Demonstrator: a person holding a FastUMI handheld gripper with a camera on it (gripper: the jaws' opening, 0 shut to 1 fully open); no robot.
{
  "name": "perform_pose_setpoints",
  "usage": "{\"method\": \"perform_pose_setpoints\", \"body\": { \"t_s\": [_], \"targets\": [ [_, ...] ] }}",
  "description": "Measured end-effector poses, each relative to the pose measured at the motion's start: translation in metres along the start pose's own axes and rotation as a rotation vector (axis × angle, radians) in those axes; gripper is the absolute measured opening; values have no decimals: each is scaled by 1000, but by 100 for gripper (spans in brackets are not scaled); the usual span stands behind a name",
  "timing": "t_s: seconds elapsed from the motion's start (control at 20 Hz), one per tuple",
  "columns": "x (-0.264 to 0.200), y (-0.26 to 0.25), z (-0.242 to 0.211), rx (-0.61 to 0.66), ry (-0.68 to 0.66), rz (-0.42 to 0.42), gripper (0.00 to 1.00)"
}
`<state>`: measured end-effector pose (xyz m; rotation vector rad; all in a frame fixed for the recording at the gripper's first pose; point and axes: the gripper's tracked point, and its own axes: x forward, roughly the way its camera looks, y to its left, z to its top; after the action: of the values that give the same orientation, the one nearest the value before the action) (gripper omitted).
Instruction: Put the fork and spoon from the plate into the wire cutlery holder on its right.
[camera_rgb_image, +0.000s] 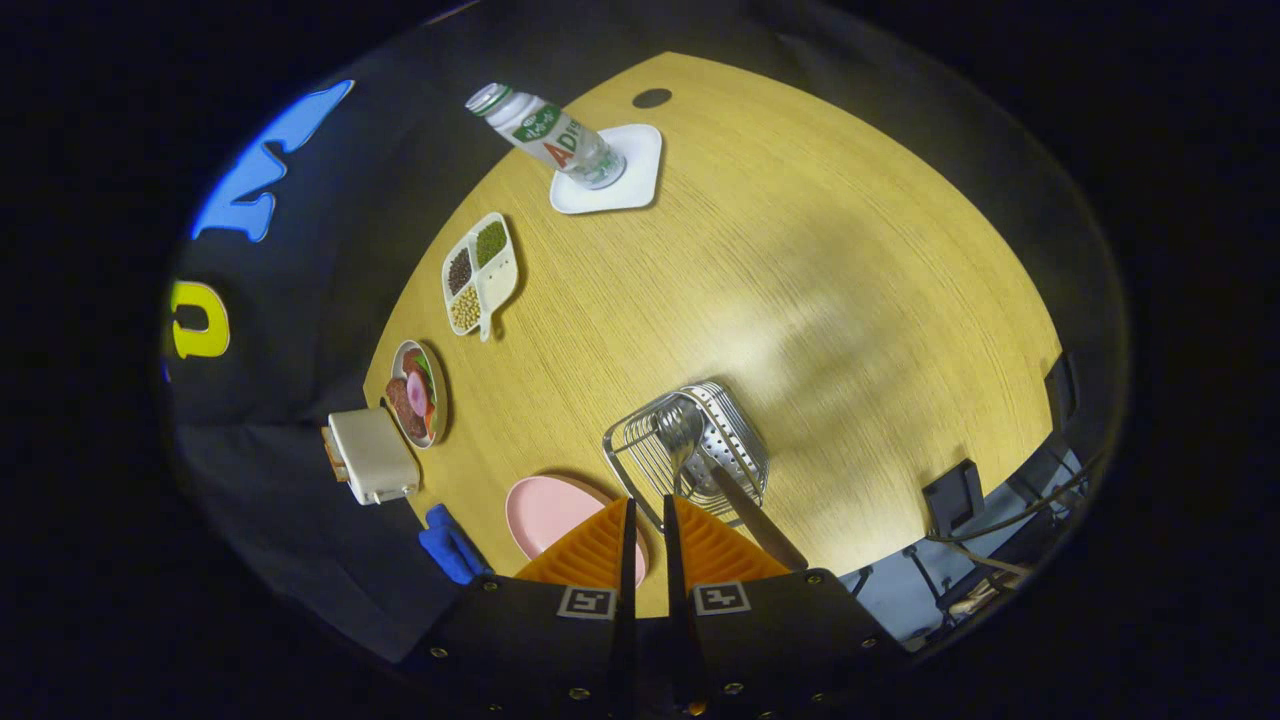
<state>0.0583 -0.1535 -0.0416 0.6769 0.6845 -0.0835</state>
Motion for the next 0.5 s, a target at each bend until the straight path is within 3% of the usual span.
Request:
{"method": "perform_pose_setpoints", "body": {
  "t_s": [0.5],
  "targets": [
    [-80, 78, 30, -257, -501, 49, 14]
  ]
}}
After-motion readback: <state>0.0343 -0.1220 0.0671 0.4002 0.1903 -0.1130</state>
